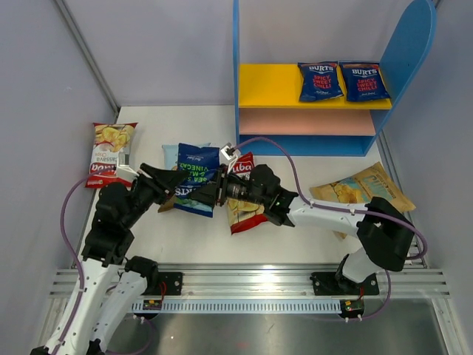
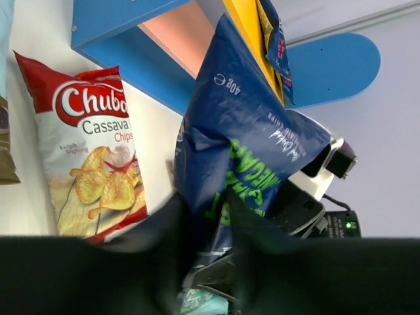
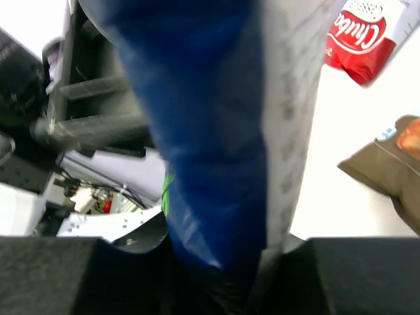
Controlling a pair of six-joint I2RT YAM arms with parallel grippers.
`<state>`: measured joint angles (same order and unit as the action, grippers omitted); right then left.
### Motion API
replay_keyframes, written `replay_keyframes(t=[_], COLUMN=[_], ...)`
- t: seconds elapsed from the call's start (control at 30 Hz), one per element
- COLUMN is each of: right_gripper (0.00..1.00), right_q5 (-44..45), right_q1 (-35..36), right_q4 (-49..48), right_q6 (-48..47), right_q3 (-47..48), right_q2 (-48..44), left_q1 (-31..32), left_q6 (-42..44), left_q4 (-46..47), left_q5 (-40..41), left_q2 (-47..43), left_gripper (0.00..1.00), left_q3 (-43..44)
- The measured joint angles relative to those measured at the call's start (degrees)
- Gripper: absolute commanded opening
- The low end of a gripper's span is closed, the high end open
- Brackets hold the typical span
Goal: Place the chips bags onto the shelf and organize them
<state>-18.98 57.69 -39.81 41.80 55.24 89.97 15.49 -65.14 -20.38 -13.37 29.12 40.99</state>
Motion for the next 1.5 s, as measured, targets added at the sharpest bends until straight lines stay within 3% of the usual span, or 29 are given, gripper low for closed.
replay_keyframes(t=[0.07, 0.23, 0.47, 0.63, 0.73, 0.8, 0.83, 0.93, 1.03, 1.1, 1.13, 1.2, 1.27, 1.3, 1.33, 1.5], right_gripper=[0.24, 0.17, 0.18, 0.17, 0.17, 0.17, 0.17, 0.19, 0.20, 0.30, 0.32, 0.54, 0.63, 0.76, 0.82, 0.95], right_q5=[-0.09, -2.19, -13.18, -21.44, -25.24, -27.67, -28.92, -30.77, -30.45, -29.68, -29.51, -28.65, -27.80, -26.51, -25.38, -17.05], right_q1=[0.00, 0.00, -1.60, -2.16, -2.27, -2.25, -2.27, -2.27, -2.95, -4.04, -4.55, -5.11, -5.86, -6.38, -6.88, -7.43], right_q4=[0.74, 4.28, 10.73, 18.97, 24.98, 28.17, 29.81, 33.53, 36.17, 37.05, 36.98, 36.61, 36.70, 36.65, 36.63, 33.99], right_q6=[-0.96, -4.22, -7.93, -11.67, -14.36, -15.78, -16.39, -17.90, -18.62, -18.47, -18.18, -17.38, -16.39, -16.06, -15.39, -12.07], right_q3=[-1.70, -4.63, -6.32, -4.26, -1.40, 0.42, 1.29, 3.06, 3.43, 3.43, 3.43, 3.37, 2.67, 2.03, 1.31, -5.60], right_q2=[-1.79, -7.48, -16.70, -21.22, -22.29, -22.36, -22.29, -21.88, -21.64, -21.59, -21.59, -21.66, -22.56, -23.56, -24.83, -35.32], left_q1=[0.02, -0.07, -0.07, 0.24, 1.57, 3.43, 4.66, 7.48, 8.33, 8.59, 8.70, 8.87, 8.79, 8.68, 8.61, 8.61], left_q6=[1.16, 7.67, 18.29, 13.70, 10.49, 9.57, 9.40, 9.75, 11.06, 12.50, 13.16, 13.97, 14.23, 14.27, 14.25, 13.62], left_q4=[1.22, 6.38, 15.69, 35.95, 42.66, 44.92, 45.44, 44.78, 42.42, 40.24, 38.99, 37.05, 35.34, 34.62, 33.99, 32.41], left_q5=[-0.70, -5.38, -21.05, -35.06, -39.41, -40.87, -41.46, -42.34, -42.66, -42.07, -41.27, -39.60, -38.32, -37.66, -36.96, -31.98], left_q2=[0.31, 2.97, 6.25, 6.25, 6.69, 7.32, 7.56, 8.50, 8.33, 7.56, 7.30, 7.21, 6.93, 6.58, 6.34, 4.74], left_gripper=[0.75, 0.97, 0.99, 0.99, 0.99, 0.88, 0.73, 0.45, 0.29, 0.18, 0.14, 0.12, 0.11, 0.10, 0.09, 0.04], left_q3=[-0.22, -0.02, -0.20, -5.53, -7.13, -7.10, -7.06, -6.03, -4.33, -3.28, -2.86, -2.21, -1.88, -1.68, -1.38, 0.17])
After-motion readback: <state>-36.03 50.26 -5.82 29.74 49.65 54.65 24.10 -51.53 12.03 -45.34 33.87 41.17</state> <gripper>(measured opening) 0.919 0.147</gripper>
